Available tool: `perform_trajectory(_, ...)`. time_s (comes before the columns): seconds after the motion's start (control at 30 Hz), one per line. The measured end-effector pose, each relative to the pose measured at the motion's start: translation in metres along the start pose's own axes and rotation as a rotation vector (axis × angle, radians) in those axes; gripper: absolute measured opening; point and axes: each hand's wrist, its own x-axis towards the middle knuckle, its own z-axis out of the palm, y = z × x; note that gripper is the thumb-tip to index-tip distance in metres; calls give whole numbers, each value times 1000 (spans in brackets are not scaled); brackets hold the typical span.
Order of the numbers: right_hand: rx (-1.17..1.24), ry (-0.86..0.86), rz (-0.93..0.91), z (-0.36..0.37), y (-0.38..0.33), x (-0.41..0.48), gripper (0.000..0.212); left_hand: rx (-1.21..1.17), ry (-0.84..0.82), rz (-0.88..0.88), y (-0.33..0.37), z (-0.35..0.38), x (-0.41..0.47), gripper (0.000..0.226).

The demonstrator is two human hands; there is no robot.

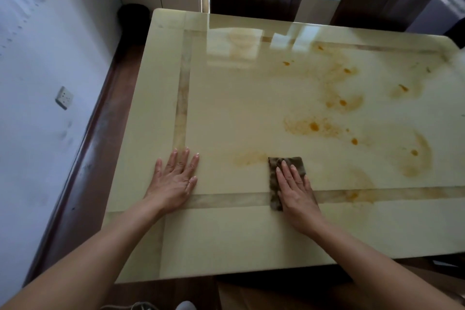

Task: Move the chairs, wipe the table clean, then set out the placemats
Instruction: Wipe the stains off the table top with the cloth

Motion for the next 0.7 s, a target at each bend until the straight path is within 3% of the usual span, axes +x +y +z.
perform_trajectory(0.33, -22, 36, -372, 5, -100, 38, 62, -12, 15, -15, -1, 5, 2, 58)
perform_trajectory(0.47, -28, 28, -355, -1, -103, 62, 59, -21, 36, -8, -2, 8, 2, 74)
perform_trajectory(0.7, 25, 108, -166, -29, -38, 87, 63, -60, 50, -6, -4, 10, 3, 77)
